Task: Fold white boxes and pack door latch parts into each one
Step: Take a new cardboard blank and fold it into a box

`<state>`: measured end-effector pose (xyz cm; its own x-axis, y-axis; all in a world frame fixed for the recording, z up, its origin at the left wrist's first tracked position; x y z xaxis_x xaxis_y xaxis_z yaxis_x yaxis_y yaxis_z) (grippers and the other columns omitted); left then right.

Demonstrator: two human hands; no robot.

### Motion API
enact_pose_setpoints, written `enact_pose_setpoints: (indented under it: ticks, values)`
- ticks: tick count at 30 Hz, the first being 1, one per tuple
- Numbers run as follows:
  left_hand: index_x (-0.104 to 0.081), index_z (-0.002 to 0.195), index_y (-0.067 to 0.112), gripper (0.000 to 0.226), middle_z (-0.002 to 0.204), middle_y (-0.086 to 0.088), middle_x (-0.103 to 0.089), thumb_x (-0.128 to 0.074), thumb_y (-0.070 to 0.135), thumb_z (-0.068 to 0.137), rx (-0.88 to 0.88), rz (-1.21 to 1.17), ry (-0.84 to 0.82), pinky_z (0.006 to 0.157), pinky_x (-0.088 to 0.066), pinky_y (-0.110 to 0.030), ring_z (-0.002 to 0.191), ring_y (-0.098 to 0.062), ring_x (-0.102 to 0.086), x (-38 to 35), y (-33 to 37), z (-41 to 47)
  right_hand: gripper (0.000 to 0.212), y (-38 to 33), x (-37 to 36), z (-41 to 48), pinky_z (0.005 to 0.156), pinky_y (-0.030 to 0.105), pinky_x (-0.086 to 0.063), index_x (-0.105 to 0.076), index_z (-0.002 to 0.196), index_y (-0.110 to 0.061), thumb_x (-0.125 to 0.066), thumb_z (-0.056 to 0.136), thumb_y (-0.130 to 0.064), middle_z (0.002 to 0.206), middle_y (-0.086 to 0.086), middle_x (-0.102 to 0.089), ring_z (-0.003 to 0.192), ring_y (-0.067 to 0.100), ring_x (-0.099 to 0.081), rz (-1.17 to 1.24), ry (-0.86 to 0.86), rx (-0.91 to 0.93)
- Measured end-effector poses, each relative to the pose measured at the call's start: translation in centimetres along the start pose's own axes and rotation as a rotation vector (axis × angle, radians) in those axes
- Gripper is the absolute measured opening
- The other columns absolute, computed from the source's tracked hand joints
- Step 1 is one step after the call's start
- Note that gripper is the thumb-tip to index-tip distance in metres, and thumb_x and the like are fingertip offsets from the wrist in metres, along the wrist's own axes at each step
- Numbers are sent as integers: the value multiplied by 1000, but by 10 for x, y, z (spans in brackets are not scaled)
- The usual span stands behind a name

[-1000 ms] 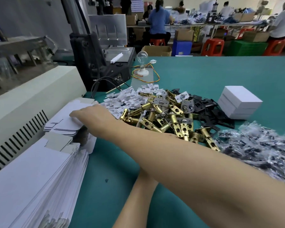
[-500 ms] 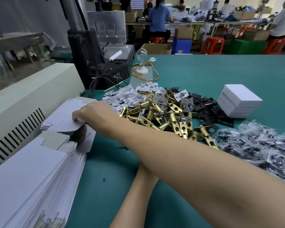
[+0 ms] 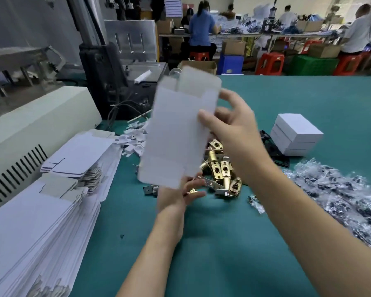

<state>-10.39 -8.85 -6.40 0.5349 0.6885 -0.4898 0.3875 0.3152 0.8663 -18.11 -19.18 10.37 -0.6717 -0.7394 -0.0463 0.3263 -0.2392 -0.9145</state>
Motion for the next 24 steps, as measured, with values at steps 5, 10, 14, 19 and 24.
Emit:
enact_pose_setpoints:
  ticks: [5,10,14,19,24]
  values:
    - [-78,124,27,59,129,-6,-75,-40,66,102,270,-48,-294,82,-63,-36,112,-24,-74,-24,-4,-22,53,57,59,-42,79,39,-63,-45,140,-23,-66,96,-2,101,5,-80,93,23,-77,-4,34,-268]
    - [-73,131,34,73,132,-5,-74,-56,84,80,345,84,-454,89,-61,-35,119,-22,-72,-37,-11,-35,59,84,72,-72,74,32,-62,-43,140,-36,-69,96,-8,102,7,-80,92,22,-76,55,80,-285]
    - [-67,141,25,87,136,-7,-71,-77,76,72,404,17,-535,96,-59,-38,124,-24,-69,-40,-13,-45,54,78,67,-80,62,39,-60,-47,133,-50,-69,92,-24,102,2,-76,88,31,-71,-22,27,-201]
    - [-25,154,17,99,141,4,-68,-65,76,84,423,134,-623,102,-54,-31,131,-14,-64,-39,-21,-53,44,67,65,-83,79,45,-61,-59,131,-46,-73,93,-28,128,-16,-53,110,9,-59,-358,-12,-48]
    - [-36,155,20,127,138,5,-70,-77,88,57,240,271,-618,96,-56,-27,128,-15,-66,-36,-10,-51,40,46,53,-88,105,18,-43,-68,122,-36,-67,87,-55,145,-9,-40,135,8,-43,-503,-54,160]
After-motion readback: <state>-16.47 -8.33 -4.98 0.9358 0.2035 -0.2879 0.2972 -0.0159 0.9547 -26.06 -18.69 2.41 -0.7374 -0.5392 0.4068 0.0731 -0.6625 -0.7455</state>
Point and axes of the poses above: each hand's wrist, its own z-axis towards the middle knuckle, its own x-axis out of the back of the hand, y = z × x, the point moved 8 cm from there along z, towards the middle knuckle
